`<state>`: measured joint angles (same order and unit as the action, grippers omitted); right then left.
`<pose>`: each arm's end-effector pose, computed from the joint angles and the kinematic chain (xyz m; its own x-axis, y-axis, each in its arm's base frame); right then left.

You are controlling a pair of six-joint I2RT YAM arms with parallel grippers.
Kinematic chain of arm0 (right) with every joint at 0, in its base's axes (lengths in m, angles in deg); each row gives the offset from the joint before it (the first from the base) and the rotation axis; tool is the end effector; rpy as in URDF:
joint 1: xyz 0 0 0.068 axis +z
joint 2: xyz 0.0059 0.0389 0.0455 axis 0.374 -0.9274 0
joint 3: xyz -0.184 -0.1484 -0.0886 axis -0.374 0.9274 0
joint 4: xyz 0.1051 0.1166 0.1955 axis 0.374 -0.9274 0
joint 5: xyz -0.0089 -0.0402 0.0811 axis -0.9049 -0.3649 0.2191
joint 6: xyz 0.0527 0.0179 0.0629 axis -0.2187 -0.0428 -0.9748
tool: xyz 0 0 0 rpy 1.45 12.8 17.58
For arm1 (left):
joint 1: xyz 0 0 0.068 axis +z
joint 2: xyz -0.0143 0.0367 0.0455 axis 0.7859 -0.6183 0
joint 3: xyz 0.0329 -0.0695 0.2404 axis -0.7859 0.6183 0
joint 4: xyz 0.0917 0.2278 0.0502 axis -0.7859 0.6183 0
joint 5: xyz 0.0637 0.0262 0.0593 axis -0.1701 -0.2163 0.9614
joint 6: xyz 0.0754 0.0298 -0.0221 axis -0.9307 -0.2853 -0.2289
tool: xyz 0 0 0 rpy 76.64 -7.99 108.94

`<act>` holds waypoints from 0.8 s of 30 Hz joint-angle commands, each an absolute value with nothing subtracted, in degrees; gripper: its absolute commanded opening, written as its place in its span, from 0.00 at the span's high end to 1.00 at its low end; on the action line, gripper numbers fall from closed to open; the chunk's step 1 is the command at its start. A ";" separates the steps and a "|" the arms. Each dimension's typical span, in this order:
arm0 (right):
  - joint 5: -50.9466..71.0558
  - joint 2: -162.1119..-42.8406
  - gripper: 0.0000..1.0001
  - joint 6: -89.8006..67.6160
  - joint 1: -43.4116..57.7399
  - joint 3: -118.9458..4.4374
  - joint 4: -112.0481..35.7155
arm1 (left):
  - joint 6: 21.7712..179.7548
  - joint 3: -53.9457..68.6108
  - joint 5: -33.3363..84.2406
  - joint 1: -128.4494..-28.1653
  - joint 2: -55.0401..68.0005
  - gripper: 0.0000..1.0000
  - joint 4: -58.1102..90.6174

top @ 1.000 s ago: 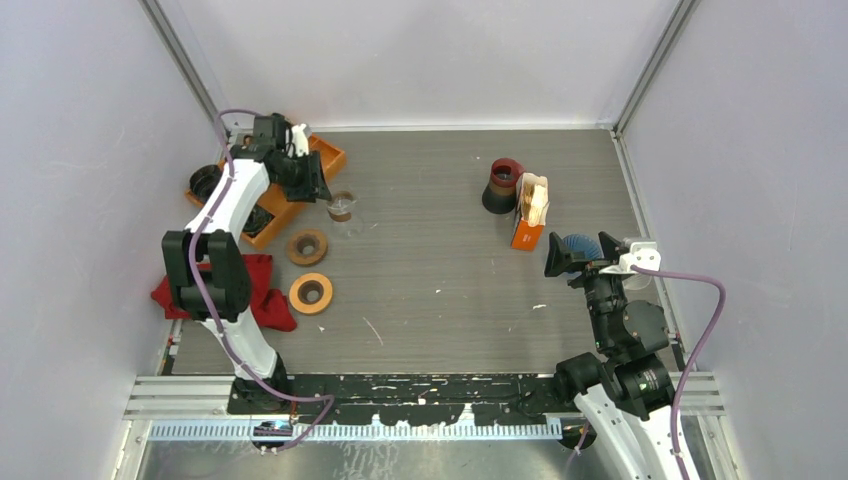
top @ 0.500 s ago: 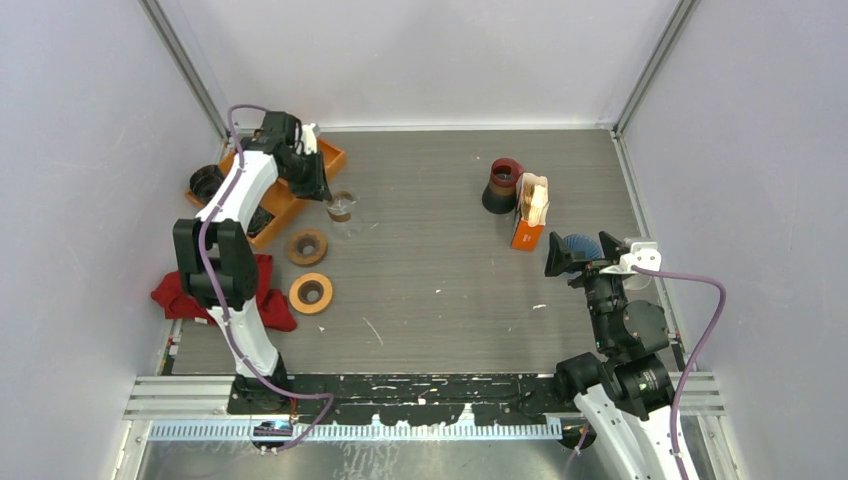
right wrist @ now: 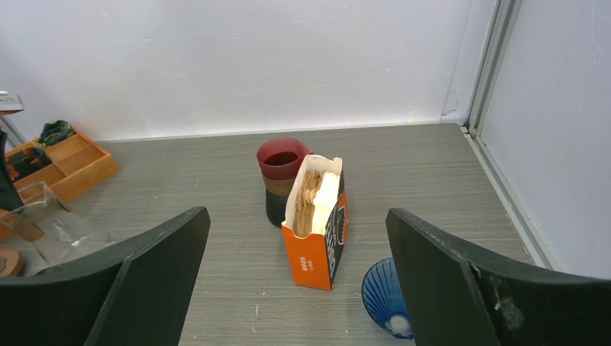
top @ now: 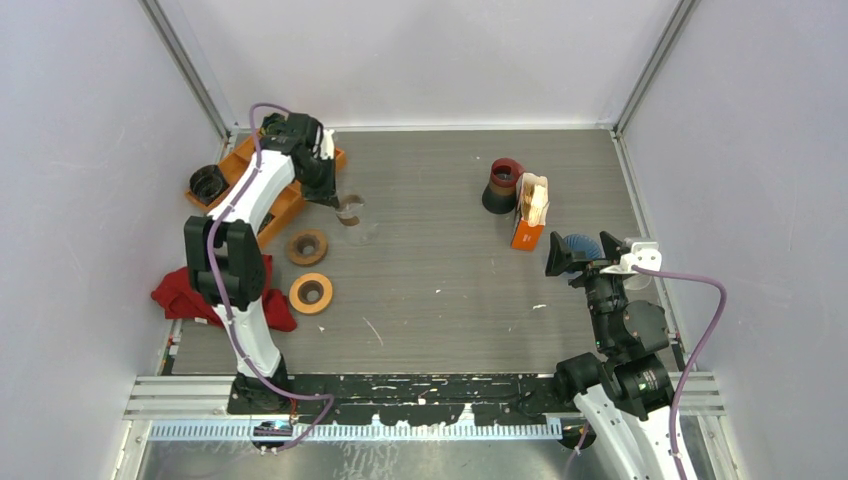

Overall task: Place the coffee filter in the dripper
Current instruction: Move the coffee server to the center of the board.

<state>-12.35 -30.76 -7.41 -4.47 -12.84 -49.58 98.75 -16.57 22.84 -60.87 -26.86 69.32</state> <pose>0.1180 0.0175 0.3205 0.1600 0.1058 -0.9814 -0.0600 0.9934 0.0973 0.3967 -0.0773 0.2197 -0.9120 -0.0198 -0.4097 0.0871 0.9667 -0.2406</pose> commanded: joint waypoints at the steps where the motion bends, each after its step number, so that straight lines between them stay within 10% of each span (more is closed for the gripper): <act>1: -11.59 -30.33 0.00 -7.18 -4.78 -13.17 -46.47 | 101.40 -16.15 24.67 -63.85 -22.89 1.00 72.21; 24: -10.68 -28.89 0.00 -7.62 -4.95 -13.00 -46.19 | 127.14 1.33 48.70 -88.05 -4.28 1.00 69.43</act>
